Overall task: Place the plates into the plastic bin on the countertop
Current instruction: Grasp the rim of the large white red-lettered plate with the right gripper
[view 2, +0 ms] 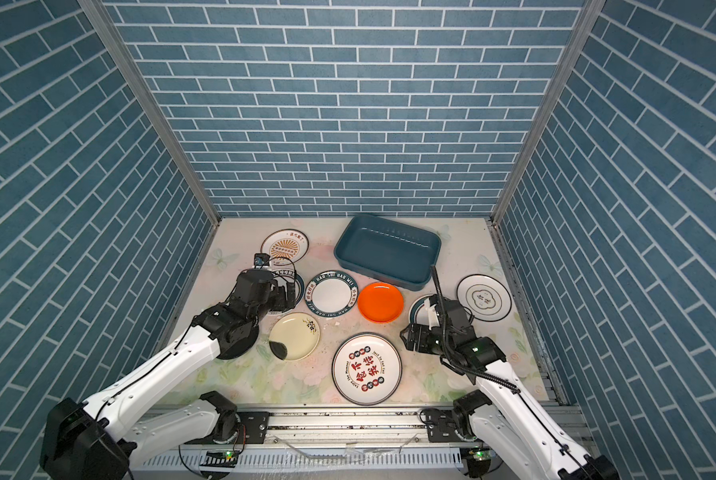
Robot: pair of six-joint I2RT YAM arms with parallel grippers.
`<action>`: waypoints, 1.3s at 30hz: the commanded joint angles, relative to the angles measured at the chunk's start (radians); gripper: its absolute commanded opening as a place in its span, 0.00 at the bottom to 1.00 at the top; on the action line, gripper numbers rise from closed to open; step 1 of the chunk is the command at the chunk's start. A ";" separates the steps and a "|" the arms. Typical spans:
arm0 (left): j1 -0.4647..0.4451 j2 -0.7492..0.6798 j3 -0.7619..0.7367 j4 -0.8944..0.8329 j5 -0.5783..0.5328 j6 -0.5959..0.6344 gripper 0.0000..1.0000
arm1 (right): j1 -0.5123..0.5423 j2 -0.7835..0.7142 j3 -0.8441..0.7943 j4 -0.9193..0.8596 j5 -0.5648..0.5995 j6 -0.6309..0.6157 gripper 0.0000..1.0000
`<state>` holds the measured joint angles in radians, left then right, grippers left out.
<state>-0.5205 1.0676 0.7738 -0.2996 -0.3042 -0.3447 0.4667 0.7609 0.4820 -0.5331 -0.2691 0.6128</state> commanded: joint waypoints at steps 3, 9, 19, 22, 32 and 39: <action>-0.007 0.013 0.025 0.004 0.032 -0.008 0.99 | 0.085 -0.005 -0.091 0.033 -0.013 0.166 0.76; -0.008 0.004 0.018 0.004 0.027 -0.012 0.99 | 0.159 -0.027 -0.202 0.193 -0.010 0.267 0.66; -0.008 0.008 0.018 -0.008 0.010 -0.019 1.00 | 0.189 -0.018 -0.327 0.361 -0.038 0.316 0.57; -0.008 0.018 0.023 -0.021 0.006 -0.019 1.00 | 0.191 -0.023 -0.342 0.371 -0.036 0.322 0.52; -0.007 0.013 0.011 -0.014 0.009 -0.024 1.00 | 0.199 -0.009 -0.379 0.391 -0.042 0.340 0.28; -0.008 0.041 0.005 -0.017 -0.009 -0.025 1.00 | 0.202 -0.004 -0.408 0.410 -0.042 0.350 0.24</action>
<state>-0.5224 1.0889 0.7753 -0.3016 -0.2943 -0.3668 0.6609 0.7422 0.1066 -0.0849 -0.3157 0.9318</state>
